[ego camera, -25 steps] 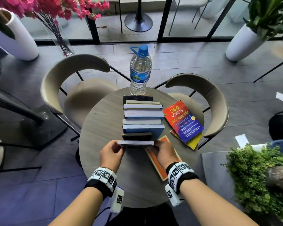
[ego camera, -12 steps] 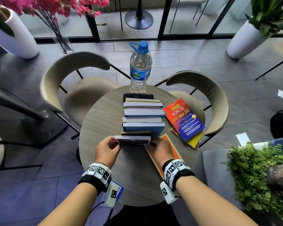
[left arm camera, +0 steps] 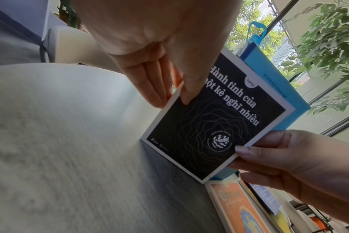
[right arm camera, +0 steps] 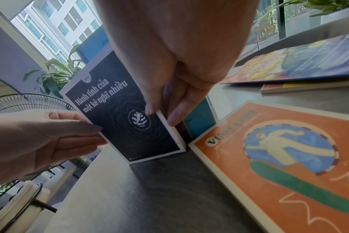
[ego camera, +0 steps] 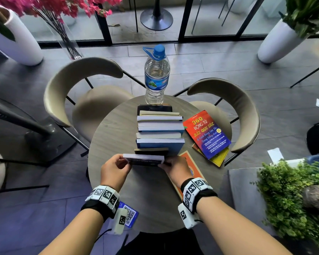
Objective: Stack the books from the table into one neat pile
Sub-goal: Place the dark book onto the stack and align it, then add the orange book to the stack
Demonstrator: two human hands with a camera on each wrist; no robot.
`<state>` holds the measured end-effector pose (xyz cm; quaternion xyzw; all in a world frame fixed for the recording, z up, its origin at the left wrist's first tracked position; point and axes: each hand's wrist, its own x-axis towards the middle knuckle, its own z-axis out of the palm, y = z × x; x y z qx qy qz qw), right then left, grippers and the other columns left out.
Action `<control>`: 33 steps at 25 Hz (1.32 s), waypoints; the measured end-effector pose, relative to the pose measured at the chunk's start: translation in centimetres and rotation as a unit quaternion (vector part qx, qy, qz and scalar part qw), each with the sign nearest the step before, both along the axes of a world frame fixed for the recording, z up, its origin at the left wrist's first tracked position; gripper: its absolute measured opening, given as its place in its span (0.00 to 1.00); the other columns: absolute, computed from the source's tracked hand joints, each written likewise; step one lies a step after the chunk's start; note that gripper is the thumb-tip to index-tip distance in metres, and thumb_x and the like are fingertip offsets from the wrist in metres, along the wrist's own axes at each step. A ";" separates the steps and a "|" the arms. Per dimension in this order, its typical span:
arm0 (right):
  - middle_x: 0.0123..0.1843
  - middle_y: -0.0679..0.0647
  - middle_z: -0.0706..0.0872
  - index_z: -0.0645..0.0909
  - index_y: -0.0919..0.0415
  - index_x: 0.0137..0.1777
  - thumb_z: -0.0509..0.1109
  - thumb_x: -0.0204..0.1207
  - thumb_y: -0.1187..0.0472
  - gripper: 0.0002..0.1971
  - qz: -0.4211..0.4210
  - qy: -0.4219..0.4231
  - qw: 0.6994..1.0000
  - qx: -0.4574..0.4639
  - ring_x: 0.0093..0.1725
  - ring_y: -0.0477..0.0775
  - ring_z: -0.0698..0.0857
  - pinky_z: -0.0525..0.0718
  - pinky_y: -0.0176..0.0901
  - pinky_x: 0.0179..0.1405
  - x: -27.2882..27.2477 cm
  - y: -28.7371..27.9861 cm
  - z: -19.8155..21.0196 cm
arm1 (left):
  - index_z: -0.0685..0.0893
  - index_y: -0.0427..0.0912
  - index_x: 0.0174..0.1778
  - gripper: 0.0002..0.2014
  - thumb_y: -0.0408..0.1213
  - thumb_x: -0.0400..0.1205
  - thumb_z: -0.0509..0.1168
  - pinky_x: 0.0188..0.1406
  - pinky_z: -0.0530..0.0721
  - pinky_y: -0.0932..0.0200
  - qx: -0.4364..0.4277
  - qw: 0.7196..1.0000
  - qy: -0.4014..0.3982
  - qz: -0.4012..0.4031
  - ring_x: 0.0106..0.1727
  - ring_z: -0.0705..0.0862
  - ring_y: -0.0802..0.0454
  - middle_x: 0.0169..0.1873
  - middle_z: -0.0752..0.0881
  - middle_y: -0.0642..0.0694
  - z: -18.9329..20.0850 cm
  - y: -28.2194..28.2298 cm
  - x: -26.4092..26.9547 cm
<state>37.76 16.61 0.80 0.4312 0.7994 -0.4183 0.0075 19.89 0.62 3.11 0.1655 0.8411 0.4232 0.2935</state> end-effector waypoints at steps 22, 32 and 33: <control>0.48 0.55 0.94 0.91 0.52 0.52 0.68 0.81 0.41 0.17 0.010 -0.100 0.990 0.095 0.48 0.63 0.91 0.88 0.50 0.45 1.9 1.8 0.8 | 0.92 0.48 0.56 0.11 0.46 0.80 0.75 0.53 0.89 0.63 -0.018 1.000 -0.006 0.020 0.48 0.91 0.65 0.44 0.94 0.55 0.1 2.2 2.9; 0.27 0.50 0.79 0.79 0.50 0.28 0.69 0.77 0.33 0.25 0.001 -0.104 0.994 -0.016 0.29 0.53 0.78 0.71 0.44 0.27 2.4 1.9 2.8 | 0.84 0.38 0.32 0.28 0.63 0.79 0.66 0.30 0.74 0.54 -0.199 0.977 -0.017 -0.078 0.31 0.73 0.41 0.22 0.80 0.43 -0.9 2.1 3.3; 0.24 0.49 0.74 0.73 0.50 0.23 0.71 0.77 0.35 0.27 0.002 -0.111 0.993 -0.036 0.25 0.50 0.73 0.66 0.44 0.25 2.6 2.1 3.1 | 0.84 0.37 0.33 0.27 0.62 0.79 0.66 0.29 0.72 0.54 -0.193 0.977 -0.035 -0.086 0.31 0.71 0.42 0.22 0.78 0.44 -0.9 2.2 3.6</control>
